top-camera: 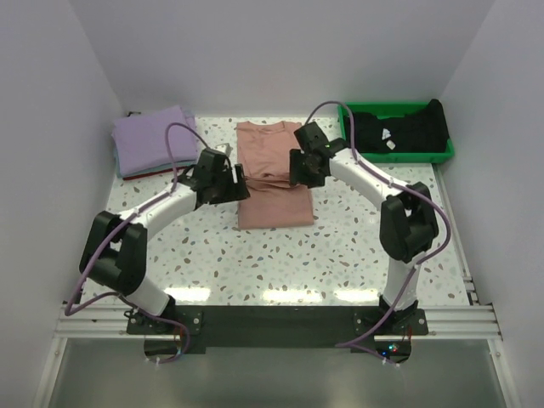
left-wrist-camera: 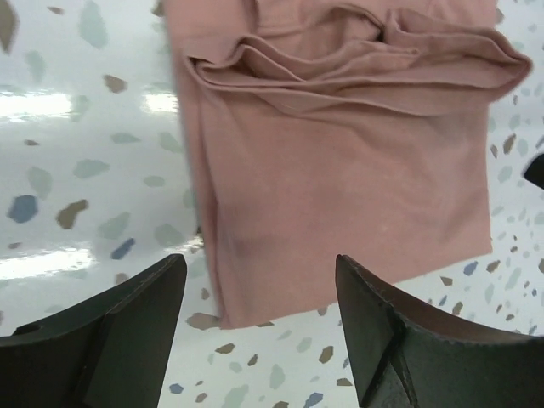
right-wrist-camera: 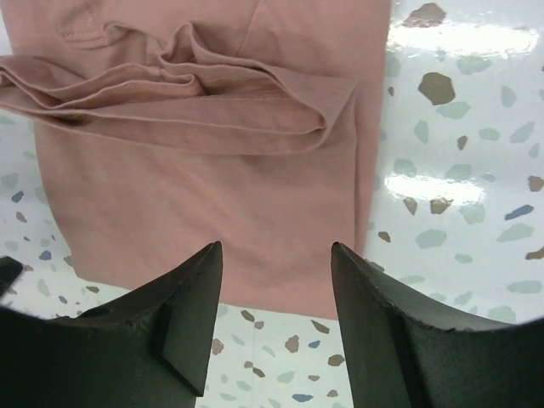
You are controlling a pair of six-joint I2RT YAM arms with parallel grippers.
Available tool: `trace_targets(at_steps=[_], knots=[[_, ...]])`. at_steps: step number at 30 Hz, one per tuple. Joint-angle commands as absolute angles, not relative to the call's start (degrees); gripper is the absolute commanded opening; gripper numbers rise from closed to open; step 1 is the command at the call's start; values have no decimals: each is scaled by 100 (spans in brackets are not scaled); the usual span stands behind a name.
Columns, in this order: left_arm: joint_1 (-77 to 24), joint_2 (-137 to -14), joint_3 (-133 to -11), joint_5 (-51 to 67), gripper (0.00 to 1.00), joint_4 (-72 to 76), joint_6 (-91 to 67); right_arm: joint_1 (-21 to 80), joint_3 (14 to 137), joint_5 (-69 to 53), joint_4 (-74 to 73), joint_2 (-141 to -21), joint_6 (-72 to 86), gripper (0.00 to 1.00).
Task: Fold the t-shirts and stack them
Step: Fold the tshirt
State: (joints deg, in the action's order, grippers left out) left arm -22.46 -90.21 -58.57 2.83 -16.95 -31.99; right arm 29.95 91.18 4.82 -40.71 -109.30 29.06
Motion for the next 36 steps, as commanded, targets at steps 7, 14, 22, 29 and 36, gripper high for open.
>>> trace_targets(at_steps=[7, 14, 22, 29, 36], knots=[[-3076, -9052, -5230, 624, 75, 243, -3770, 3102, 9421, 35, -3718, -11504, 2971, 57], [-3129, -9316, -4343, 791, 75, 993, -3788, 3103, 10072, 140, -4043, -12137, 2901, 56], [-3182, -9325, -3534, 536, 75, 1020, -3516, 3103, 10854, 412, -4192, -12682, 2874, 56], [-3217, -8992, -2910, 466, 75, 949, -3480, 2971, 12259, 826, -4674, -13533, 2830, 56], [-3261, -8473, -2549, 387, 75, 774, -3604, 2690, 12868, 756, -4764, -13273, 2822, 57]])
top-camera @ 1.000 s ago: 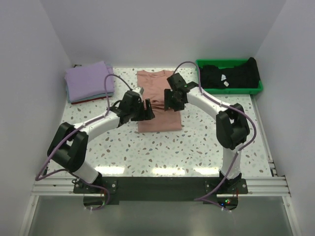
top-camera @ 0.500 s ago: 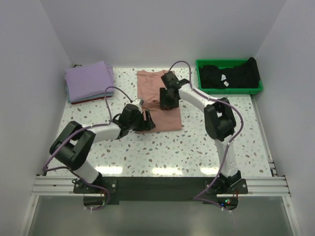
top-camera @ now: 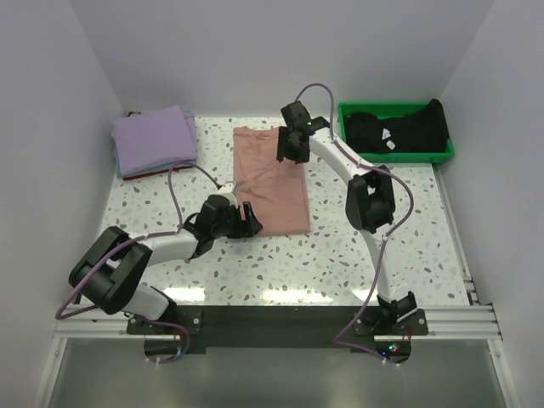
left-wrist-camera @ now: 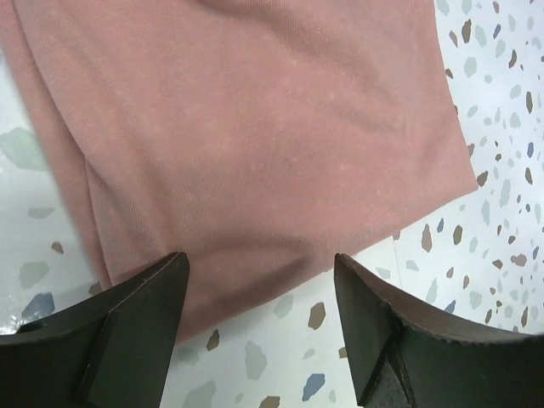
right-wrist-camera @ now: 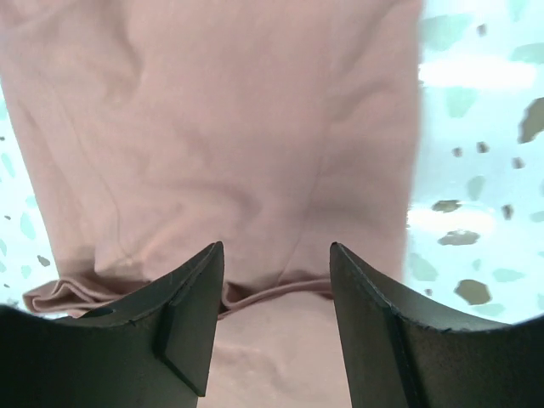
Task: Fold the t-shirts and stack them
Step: Fold the tshirt
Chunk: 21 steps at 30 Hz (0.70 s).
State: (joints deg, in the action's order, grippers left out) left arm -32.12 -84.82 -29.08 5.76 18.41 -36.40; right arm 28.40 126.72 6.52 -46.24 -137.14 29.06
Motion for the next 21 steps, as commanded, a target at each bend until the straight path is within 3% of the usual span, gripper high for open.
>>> trace_targets(at_steps=[1, 4, 14, 21], knots=[[-3261, -8403, -2549, 378, 75, 739, -3604, 2663, 12789, 756, -4746, -13167, 2786, 57], [-3313, -8096, -2575, 369, 75, 563, -3595, 2672, 12184, 712, -4641, -12589, 2663, 57], [-3384, -6979, -3505, -324, 76, -772, -3586, 2742, 8486, 115, -3719, -10286, 2917, 57], [-3375, -6671, -3893, -923, 77, -1501, -3700, 3199, 7155, 9, -3419, -9633, 3260, 56]])
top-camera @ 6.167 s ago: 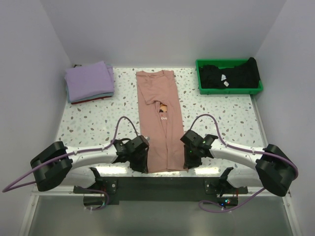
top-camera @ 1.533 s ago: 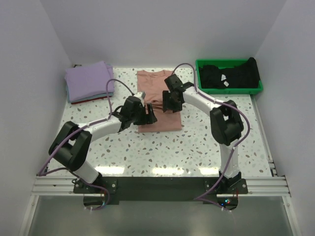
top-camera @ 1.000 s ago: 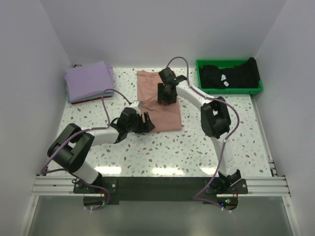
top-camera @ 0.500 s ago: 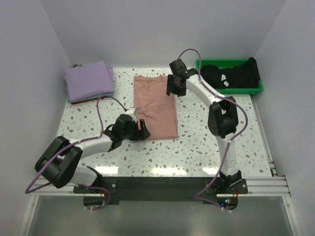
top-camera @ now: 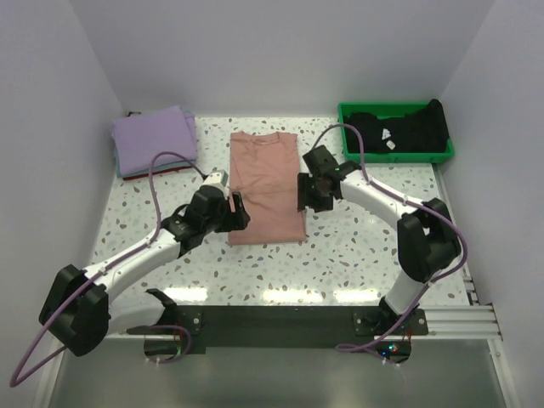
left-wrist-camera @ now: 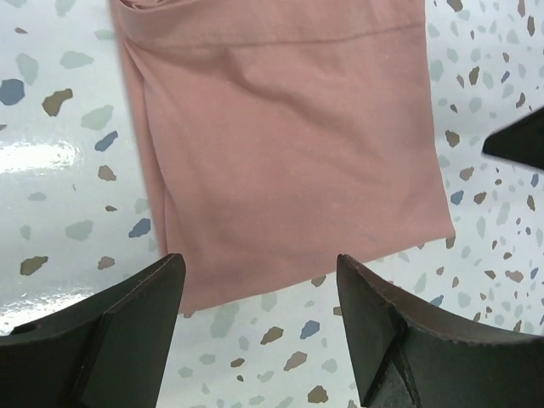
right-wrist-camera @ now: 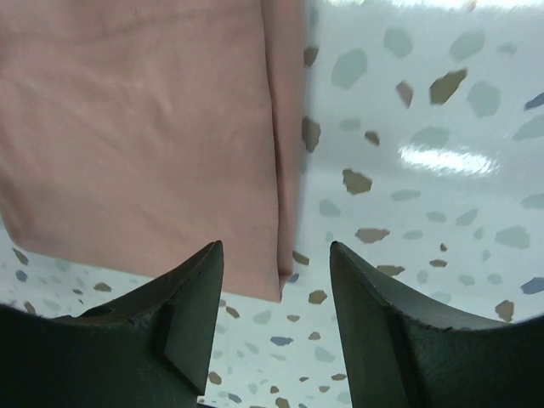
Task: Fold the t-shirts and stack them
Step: Fold the tshirt
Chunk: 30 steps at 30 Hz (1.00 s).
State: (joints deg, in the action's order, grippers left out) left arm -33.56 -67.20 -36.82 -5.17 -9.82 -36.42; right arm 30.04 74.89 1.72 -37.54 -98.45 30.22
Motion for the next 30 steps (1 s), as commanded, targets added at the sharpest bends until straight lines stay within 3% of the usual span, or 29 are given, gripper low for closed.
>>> trace_targets(at_steps=[1, 8, 23, 30], knots=[[-3375, -6758, -3867, -914, 77, -1564, -3726, 3286, 7059, 9, -3367, -9607, 3356, 56], [-3375, -6698, -3323, -774, 70, -1565, -4139, 3595, 6303, 9, -3111, -9483, 3586, 49], [-3375, -6363, -2786, -677, 69, -1644, -4395, 3612, 5669, -139, -2637, -9720, 3709, 38], [-3375, -6372, -2672, -721, 68, -1696, -4465, 3621, 5581, -334, -2505, -9879, 3771, 28]])
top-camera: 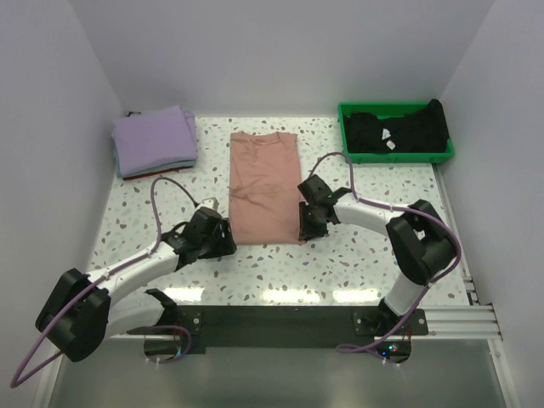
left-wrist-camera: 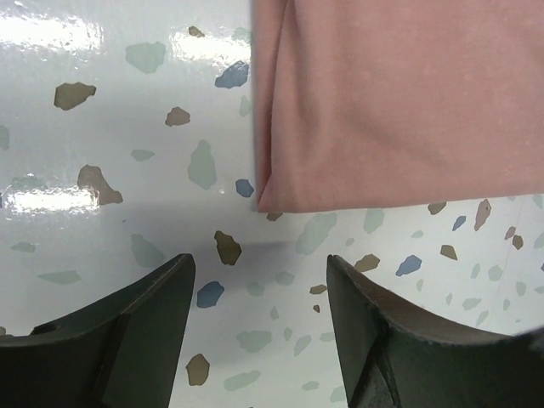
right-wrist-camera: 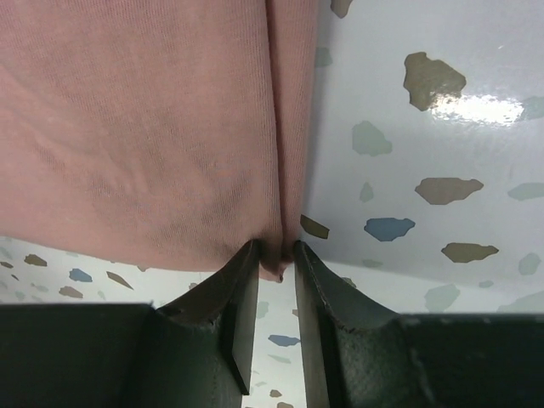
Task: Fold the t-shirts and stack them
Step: Fold the tshirt
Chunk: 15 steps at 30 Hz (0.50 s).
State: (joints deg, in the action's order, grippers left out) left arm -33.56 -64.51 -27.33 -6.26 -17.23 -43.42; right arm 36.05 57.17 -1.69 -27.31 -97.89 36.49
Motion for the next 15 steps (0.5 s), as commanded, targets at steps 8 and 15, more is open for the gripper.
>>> trace_targets(at_steps=[8, 15], knots=[[-3375, -6591, -2619, -686, 57, -1521, -4456, 3665, 5449, -352, -2540, -9905, 3850, 13], [-3375, -6908, -2716, -685, 55, -1292, -4438, 3700, 5361, -343, -2549, -9852, 3876, 11]])
